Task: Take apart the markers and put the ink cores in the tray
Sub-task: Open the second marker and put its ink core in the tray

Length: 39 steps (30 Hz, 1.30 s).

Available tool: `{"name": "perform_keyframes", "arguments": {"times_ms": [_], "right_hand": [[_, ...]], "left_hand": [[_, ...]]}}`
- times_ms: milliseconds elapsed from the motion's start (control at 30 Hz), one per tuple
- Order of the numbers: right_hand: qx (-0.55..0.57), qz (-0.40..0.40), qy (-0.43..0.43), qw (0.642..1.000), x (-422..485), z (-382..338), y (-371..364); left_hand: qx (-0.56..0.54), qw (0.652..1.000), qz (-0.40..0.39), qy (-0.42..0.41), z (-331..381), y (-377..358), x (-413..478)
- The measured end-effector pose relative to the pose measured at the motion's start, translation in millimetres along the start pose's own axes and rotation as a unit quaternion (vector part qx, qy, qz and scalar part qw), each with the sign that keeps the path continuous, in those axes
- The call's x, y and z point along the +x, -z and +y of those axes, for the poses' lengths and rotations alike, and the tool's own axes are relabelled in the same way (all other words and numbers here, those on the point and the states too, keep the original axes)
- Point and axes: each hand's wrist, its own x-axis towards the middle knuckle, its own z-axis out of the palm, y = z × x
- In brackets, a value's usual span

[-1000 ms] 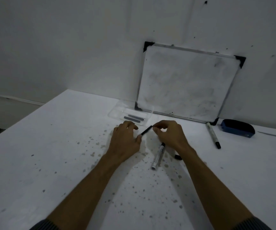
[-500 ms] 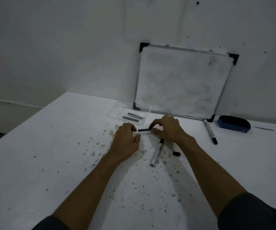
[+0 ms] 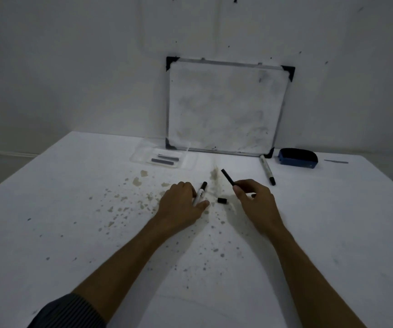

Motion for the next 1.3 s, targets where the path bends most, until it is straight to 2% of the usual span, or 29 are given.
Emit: {"name": "perform_keyframes", "arguments": {"times_ms": [133, 200, 300, 367, 433, 500, 600, 867, 933, 1167, 1233, 1300], "right_hand": [[0.041, 0.009, -0.02, 0.999, -3, 4, 1], [0.054, 0.009, -0.018, 0.998, -5, 6, 1], [0.073, 0.001, -0.017, 0.997, -5, 4, 2], [0.084, -0.001, -0.012, 0.996, -5, 4, 2], [0.099, -0.003, -0.006, 0.995, -4, 5, 3], [0.114, -0.009, 0.002, 0.993, -3, 6, 5], [0.141, -0.013, 0.003, 0.99, -3, 8, 5], [0.15, -0.006, -0.027, 0.988, 3, 15, 2], [0.15, -0.005, -0.032, 0.988, 4, 16, 1], [0.102, 0.011, -0.034, 0.994, 6, 16, -4], [0.096, 0.032, -0.028, 0.994, 5, 16, -6], [0.085, 0.047, -0.011, 0.995, 5, 14, -8]], "left_hand": [[0.021, 1.0, -0.004, 0.015, 2, -2, 4], [0.01, 0.999, -0.032, 0.04, 0, 0, 10], [-0.128, 0.983, -0.077, 0.103, 3, 10, 27], [-0.311, 0.935, -0.075, 0.15, 8, 16, 39], [-0.496, 0.846, -0.087, 0.178, 18, 16, 41], [-0.613, 0.763, -0.08, 0.19, 27, 3, 39], [-0.701, 0.685, -0.042, 0.194, 34, -16, 32], [-0.805, 0.559, -0.015, 0.198, 27, -18, 34], [-0.814, 0.545, -0.009, 0.202, 30, -15, 36], [-0.815, 0.544, -0.014, 0.197, 31, -15, 39], [-0.806, 0.562, -0.017, 0.186, 31, -16, 39], [-0.783, 0.6, -0.019, 0.166, 33, -17, 38]]}}
